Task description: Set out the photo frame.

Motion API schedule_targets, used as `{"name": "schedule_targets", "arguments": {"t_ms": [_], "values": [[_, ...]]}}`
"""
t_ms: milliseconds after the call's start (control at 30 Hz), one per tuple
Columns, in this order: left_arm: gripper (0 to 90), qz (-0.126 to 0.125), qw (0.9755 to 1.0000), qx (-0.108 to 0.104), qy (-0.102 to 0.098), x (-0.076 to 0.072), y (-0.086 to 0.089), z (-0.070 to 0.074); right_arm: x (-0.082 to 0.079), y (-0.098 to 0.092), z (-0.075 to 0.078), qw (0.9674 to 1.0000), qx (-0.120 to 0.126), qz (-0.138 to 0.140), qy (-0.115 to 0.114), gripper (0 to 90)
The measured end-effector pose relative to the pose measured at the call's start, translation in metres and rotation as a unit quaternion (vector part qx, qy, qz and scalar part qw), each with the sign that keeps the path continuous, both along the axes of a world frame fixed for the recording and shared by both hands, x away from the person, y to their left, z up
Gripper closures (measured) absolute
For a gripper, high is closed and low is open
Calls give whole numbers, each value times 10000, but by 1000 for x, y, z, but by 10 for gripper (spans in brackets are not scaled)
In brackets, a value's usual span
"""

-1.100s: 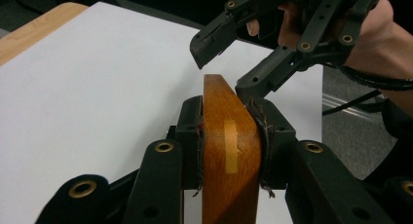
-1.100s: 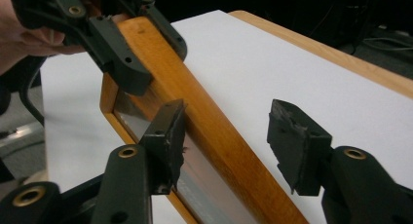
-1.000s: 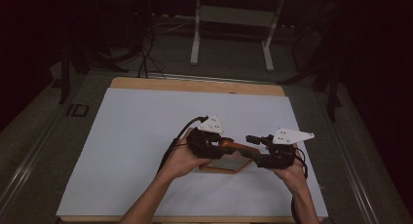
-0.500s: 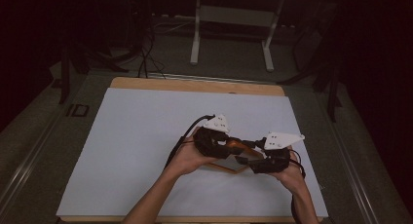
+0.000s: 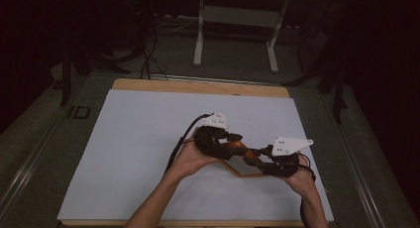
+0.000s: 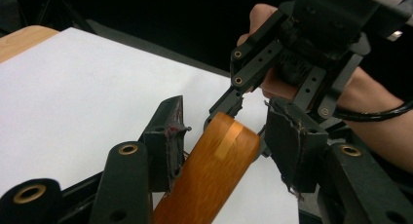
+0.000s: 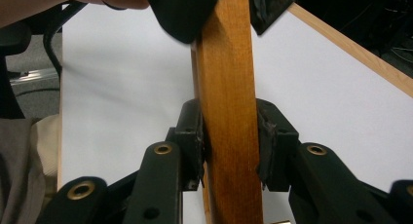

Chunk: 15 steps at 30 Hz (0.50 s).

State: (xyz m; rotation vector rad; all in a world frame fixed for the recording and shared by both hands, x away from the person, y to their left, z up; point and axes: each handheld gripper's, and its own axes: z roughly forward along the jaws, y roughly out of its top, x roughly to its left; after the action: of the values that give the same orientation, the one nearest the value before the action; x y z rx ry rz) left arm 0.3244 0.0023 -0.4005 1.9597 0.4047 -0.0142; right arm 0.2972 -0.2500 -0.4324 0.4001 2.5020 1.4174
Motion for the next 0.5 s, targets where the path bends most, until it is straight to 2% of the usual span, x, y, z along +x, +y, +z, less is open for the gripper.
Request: {"name": "schedule_targets", "arguments": {"t_ms": [200,267,367,500], "values": [[459,78,9997,-217,-117,-3,12,1,0,-2,0,10000,-18,0,-32,681],[452,172,9992,-300,-190,-5,21,1,0,-3,0,10000,-24,-42,-29,685],[450,258,9987,-398,-196,-6,31,0,1,-7,-1,10000,13,-82,-4,686],[432,505,9975,-468,-150,-5,43,-4,0,-8,0,10000,-6,-75,1,687]]}}
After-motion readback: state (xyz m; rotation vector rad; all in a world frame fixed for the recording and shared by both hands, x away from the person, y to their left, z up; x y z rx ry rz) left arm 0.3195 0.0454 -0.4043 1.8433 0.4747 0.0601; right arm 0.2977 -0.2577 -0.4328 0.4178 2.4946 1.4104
